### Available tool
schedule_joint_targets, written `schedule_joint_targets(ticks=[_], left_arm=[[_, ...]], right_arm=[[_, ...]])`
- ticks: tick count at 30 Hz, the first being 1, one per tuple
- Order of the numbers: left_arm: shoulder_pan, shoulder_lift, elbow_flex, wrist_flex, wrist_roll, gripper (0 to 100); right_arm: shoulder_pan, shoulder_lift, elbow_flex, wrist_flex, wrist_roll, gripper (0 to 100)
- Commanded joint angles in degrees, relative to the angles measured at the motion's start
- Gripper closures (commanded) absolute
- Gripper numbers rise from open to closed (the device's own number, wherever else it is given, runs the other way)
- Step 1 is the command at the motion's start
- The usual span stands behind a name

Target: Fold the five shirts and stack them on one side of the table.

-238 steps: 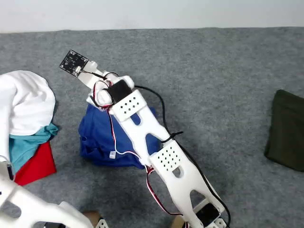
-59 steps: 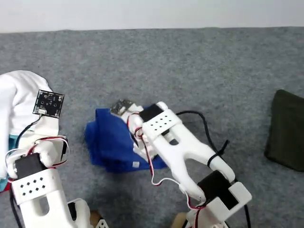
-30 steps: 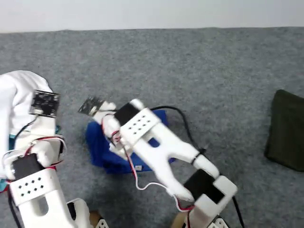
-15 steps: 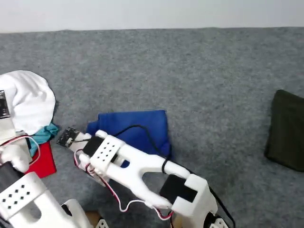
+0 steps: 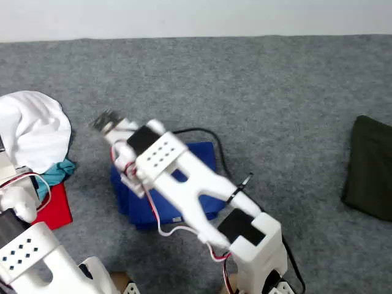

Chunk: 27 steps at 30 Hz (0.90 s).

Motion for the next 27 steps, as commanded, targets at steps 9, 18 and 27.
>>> schedule_joint_targets(ticks=[9, 18, 27], left_arm=[[24.1, -0.1, -3.6, 7.6, -1.8, 92], [30.4, 22.2, -20.4, 19.1, 2.5, 92], [32.9, 50.7, -40.1, 29.8, 3.2, 92]], right_arm=[[16.7, -6.9, -13.3, 11.6, -7.6, 98.8], [28.8, -20.0, -13.1, 11.7, -8.2, 98.9], [40.8, -35.9, 3.6, 11.5, -8.2, 98.9]])
